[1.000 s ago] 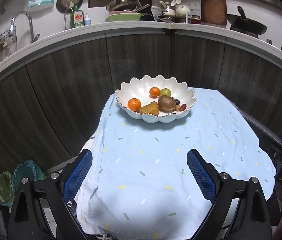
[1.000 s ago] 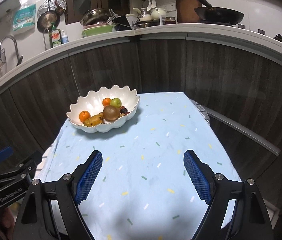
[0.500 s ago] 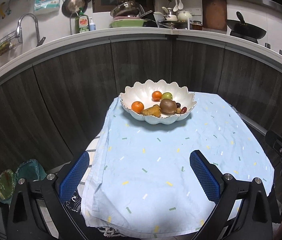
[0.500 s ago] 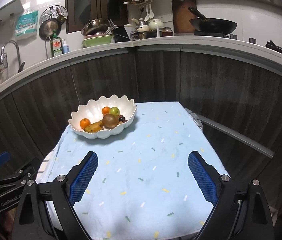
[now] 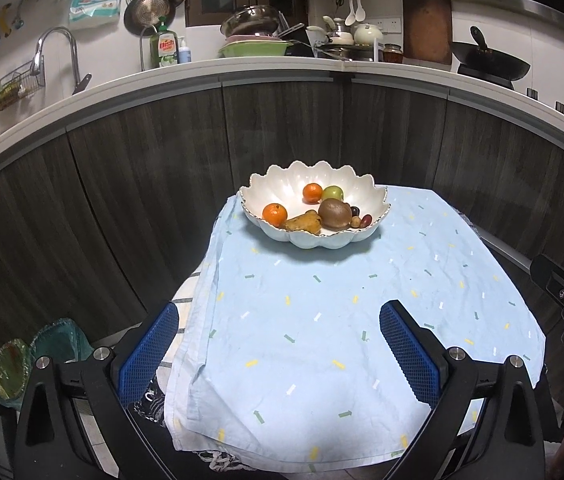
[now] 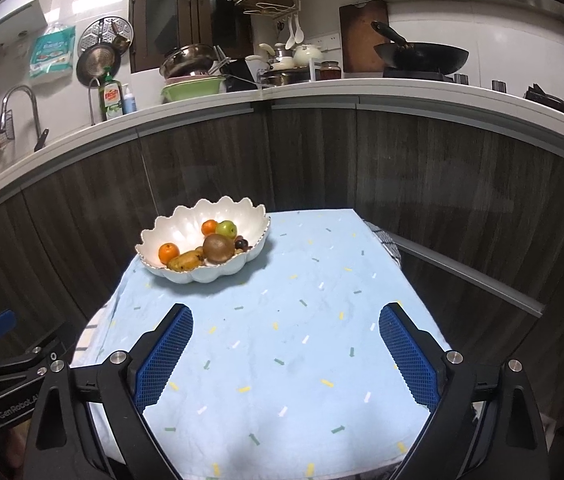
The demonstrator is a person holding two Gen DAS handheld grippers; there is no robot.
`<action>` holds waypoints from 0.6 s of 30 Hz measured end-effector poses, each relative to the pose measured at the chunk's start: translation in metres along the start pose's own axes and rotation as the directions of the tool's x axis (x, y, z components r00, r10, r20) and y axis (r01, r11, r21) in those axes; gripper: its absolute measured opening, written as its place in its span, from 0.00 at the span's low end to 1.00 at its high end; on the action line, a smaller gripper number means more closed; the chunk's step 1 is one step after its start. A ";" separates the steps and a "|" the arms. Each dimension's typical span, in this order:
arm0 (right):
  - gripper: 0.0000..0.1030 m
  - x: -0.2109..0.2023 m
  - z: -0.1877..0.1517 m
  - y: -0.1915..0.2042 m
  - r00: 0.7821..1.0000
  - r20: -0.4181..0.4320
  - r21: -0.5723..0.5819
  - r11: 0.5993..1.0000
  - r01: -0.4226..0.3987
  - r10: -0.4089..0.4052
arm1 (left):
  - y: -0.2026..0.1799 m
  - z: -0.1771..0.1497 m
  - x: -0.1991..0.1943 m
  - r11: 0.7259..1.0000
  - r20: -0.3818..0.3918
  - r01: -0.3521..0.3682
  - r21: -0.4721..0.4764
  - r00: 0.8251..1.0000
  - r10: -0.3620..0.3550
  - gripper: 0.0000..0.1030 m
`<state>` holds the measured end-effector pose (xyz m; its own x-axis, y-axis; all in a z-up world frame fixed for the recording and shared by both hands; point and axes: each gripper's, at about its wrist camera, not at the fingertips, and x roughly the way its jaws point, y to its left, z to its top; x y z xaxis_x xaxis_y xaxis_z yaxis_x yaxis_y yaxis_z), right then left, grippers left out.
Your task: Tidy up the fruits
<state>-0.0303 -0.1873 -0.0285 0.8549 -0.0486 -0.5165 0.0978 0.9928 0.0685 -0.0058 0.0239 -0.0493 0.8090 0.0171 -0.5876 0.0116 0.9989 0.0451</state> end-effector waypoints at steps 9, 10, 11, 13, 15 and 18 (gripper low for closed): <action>0.92 0.001 0.000 0.001 1.000 -0.009 0.001 1.000 -0.003 0.003 | -0.002 0.001 0.004 1.000 -0.013 0.011 0.010 1.000 -0.011 0.99; 0.92 0.002 0.000 0.000 1.000 -0.015 0.004 1.000 -0.005 0.005 | -0.003 0.001 0.006 1.000 -0.017 0.011 0.014 1.000 -0.011 0.99; 0.92 0.004 0.000 0.000 1.000 -0.019 0.007 1.000 -0.007 0.007 | -0.004 0.001 0.007 1.000 -0.018 0.011 0.018 1.000 -0.011 0.99; 0.92 0.003 0.000 -0.002 1.000 -0.022 0.012 1.000 -0.006 0.006 | -0.005 0.001 0.006 1.000 -0.016 0.005 0.020 1.000 -0.004 0.99; 0.92 0.004 0.001 -0.004 1.000 -0.018 0.013 1.000 -0.009 0.009 | -0.006 0.000 0.002 1.000 -0.006 0.004 0.020 1.000 -0.004 0.99; 0.92 0.001 0.001 -0.005 1.000 -0.005 0.012 1.000 -0.012 0.013 | -0.005 0.000 -0.001 1.000 0.003 0.002 0.021 1.000 -0.002 0.99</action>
<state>-0.0295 -0.1922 -0.0286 0.8535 -0.0356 -0.5199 0.0933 0.9920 0.0852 -0.0063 0.0184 -0.0489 0.8109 0.0149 -0.5850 0.0255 0.9978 0.0607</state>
